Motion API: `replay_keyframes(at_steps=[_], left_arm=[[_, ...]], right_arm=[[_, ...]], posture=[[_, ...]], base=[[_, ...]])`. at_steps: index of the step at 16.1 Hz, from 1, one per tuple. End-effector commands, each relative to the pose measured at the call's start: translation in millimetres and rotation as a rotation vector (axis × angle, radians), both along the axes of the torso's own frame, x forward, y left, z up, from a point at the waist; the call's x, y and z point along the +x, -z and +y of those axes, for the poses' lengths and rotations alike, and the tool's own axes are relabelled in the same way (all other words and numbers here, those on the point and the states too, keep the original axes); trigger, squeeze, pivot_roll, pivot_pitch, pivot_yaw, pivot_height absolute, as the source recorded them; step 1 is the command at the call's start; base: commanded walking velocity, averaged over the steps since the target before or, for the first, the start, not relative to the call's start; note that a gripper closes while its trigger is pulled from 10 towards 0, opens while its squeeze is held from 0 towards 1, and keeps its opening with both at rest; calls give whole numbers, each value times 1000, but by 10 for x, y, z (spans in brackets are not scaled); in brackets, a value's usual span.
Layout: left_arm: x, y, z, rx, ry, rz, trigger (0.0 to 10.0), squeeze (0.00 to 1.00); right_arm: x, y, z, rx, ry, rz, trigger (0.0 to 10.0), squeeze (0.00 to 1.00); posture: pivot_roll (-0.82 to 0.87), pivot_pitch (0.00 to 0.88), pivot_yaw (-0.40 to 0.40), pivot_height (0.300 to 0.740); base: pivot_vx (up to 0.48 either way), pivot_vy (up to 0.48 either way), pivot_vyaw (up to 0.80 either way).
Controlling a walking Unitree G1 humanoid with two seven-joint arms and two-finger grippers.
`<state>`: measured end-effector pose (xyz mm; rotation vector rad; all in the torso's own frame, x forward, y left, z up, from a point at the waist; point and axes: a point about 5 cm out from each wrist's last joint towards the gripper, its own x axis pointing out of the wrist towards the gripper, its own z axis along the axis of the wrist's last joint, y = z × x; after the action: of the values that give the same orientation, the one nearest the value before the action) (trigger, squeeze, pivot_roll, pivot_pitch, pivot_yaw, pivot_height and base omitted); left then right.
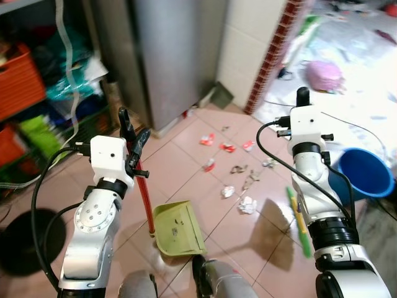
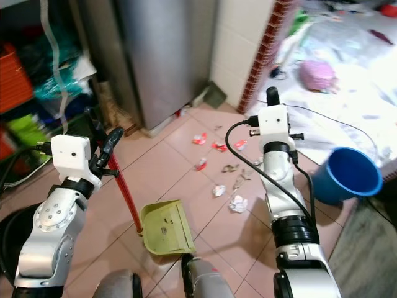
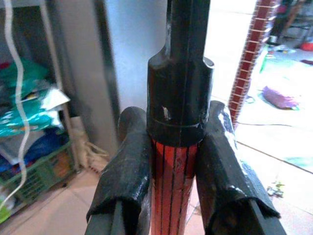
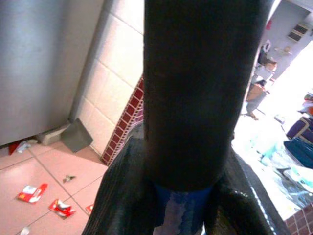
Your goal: Sweep floor
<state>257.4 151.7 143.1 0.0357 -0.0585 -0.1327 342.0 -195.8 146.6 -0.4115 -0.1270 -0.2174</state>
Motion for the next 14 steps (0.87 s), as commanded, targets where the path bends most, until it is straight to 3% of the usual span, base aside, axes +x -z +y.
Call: replay_keyframes(at_steps=[1, 10, 14], left_arm=[[-16, -110, -17, -3, 10, -63, 10000, 0], [-34, -97, -53, -1, 35, -62, 10000, 0], [-43, -104, -78, 3, 58, -64, 10000, 0]], right_arm=[[3, -78, 12, -22, -7, -42, 10000, 0], [2, -61, 45, -13, -17, -44, 10000, 0], [-7, -51, 14, -40, 16, -42, 10000, 0]], posture=[[68, 166, -48, 740], [72, 160, -49, 740], [71, 171, -45, 740]], base=[[311, 0, 0], [394, 265, 0], [465, 0, 0]])
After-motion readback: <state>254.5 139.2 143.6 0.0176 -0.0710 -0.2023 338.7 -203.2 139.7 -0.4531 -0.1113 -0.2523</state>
